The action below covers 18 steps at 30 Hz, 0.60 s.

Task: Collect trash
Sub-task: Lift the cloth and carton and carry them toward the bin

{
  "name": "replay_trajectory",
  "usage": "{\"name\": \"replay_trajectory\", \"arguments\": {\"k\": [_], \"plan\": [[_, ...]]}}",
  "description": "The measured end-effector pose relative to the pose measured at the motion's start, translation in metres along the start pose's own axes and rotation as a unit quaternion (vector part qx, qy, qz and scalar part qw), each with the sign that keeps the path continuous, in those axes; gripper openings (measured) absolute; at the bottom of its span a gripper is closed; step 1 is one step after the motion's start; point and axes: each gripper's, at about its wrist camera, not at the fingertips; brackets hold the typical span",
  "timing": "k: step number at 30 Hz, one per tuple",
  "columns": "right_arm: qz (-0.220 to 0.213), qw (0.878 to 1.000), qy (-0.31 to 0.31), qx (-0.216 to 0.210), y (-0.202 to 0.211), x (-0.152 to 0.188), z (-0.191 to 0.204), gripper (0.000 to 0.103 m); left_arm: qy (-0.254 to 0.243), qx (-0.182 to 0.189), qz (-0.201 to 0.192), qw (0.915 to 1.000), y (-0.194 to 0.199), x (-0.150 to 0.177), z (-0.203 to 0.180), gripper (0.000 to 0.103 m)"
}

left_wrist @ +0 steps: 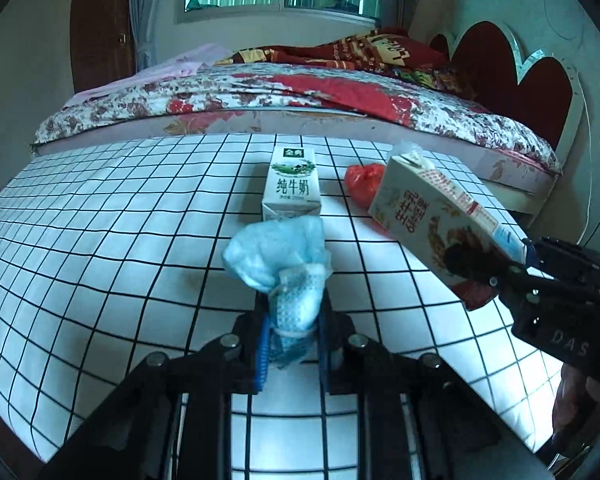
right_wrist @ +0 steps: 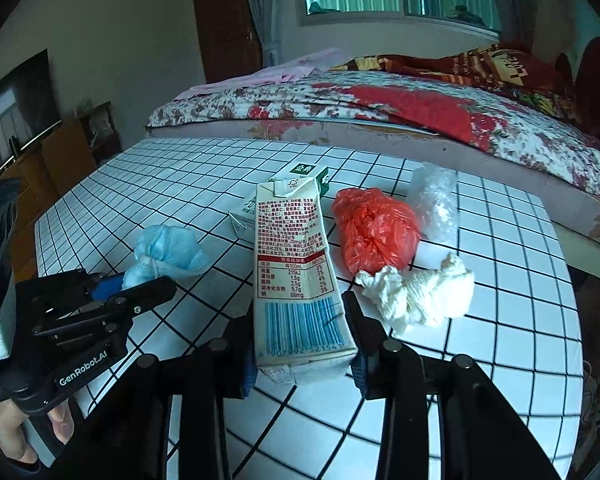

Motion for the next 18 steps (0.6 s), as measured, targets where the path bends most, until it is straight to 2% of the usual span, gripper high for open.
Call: {"name": "replay_trajectory", "arguments": {"k": [10,18], "plan": [[-0.012,1.0,-0.015,0.024,0.044,0.019,0.001,0.038,-0.012,0.004,-0.018,0.9997,0.033,0.01,-0.014,0.02],[-0.046,0.998,-0.021,0.039,0.093,0.035,0.001,0.038,-0.019,0.015,-0.033,0.9991,0.062,0.022,-0.029,0.02]]}}
Point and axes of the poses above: each gripper's, at about its wrist camera, not at the fingertips, and y roughly against the way its jaws point, z to its left, x to its underside, and after that the axes turned 9 degrees about -x, right-handed
